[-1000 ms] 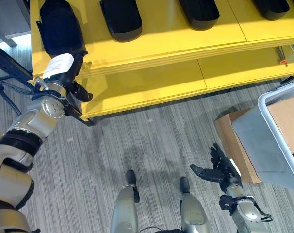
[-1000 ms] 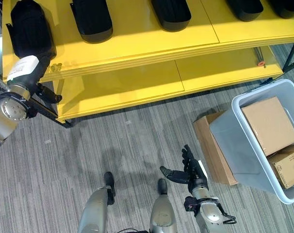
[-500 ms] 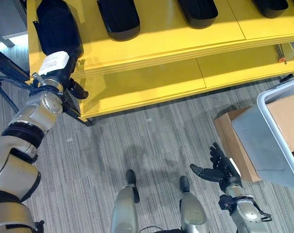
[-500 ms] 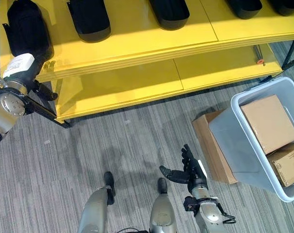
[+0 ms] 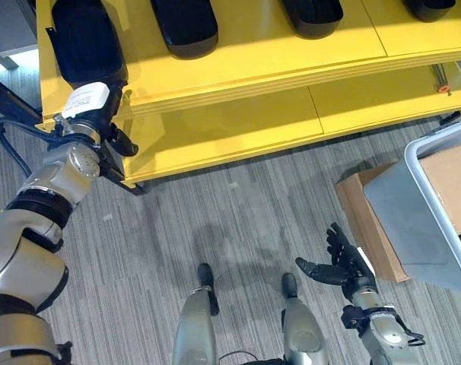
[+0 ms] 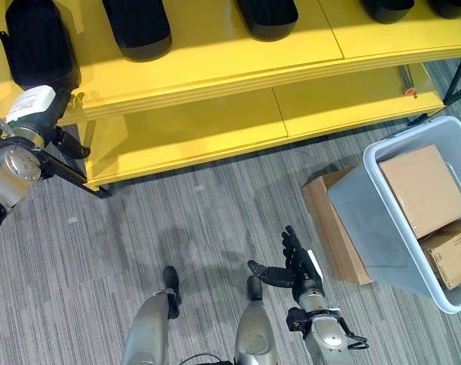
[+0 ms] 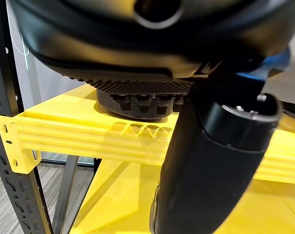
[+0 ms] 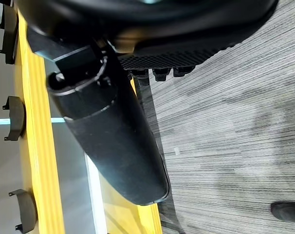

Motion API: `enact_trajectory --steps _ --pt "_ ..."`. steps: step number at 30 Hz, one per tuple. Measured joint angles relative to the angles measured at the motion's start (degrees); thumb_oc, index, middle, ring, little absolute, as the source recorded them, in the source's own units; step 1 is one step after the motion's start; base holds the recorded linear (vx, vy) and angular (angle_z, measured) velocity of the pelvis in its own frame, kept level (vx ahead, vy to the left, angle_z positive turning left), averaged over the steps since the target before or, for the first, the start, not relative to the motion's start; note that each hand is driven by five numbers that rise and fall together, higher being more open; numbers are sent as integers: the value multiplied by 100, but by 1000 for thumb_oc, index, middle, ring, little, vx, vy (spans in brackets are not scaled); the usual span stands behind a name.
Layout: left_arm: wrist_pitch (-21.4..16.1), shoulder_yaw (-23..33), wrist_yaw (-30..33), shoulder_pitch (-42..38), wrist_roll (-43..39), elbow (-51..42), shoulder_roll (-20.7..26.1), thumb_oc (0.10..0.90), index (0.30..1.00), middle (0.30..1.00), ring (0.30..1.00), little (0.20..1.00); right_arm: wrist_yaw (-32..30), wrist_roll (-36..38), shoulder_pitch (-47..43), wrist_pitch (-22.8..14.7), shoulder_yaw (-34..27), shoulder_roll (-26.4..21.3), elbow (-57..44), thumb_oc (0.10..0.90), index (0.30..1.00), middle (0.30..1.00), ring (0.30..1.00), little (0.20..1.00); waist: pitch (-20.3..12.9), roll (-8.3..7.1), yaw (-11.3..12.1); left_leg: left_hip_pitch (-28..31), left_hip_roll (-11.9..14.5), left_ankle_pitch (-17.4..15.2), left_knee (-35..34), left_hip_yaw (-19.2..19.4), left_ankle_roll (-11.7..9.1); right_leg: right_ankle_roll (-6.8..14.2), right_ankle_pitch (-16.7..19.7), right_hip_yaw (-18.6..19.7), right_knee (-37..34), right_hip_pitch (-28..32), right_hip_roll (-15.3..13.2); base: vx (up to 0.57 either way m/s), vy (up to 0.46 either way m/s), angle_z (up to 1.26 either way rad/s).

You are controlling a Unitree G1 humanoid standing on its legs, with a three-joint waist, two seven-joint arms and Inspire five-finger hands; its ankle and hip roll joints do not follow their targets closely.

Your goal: Move parts from the plastic box to the shelf.

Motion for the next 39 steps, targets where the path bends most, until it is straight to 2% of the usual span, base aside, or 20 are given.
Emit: enact_trajectory --steps 13,26,29,39 --pt "-8 -303 -4 -586 1 903 -177 900 1000 1000 1000 1000 -38 0 18 -34 28 -58 0 900 1000 1000 1000 1000 0 0 -81 -56 -16 0 2 52 0 0 0 18 25 -98 -39 3 2 -1" --pt "-72 -518 -2 -1001 3 1360 -215 900 1000 1000 1000 1000 -68 -1 32 -69 53 -165 -61 900 1000 1000 1000 1000 0 0 -102 -120 -40 -17 46 70 -22 -3 -2 25 105 -194 -73 0 0 0" --pt "-72 -732 -1 -1185 7 1563 -215 900 1000 1000 1000 1000 -100 -3 35 -85 52 -167 -71 900 1000 1000 1000 1000 0 1 -122 -240 -40 -46 148 66 -24 -8 -5 36 145 -291 -81 0 0 0" --pt "-73 -765 6 -1301 15 1677 -211 900 1000 1000 1000 1000 -107 -3 54 -86 54 -169 -185 900 1000 1000 1000 1000 1 3 -154 -474 -76 -124 325 82 -6 -56 -35 40 202 -474 -138 0 0 0"
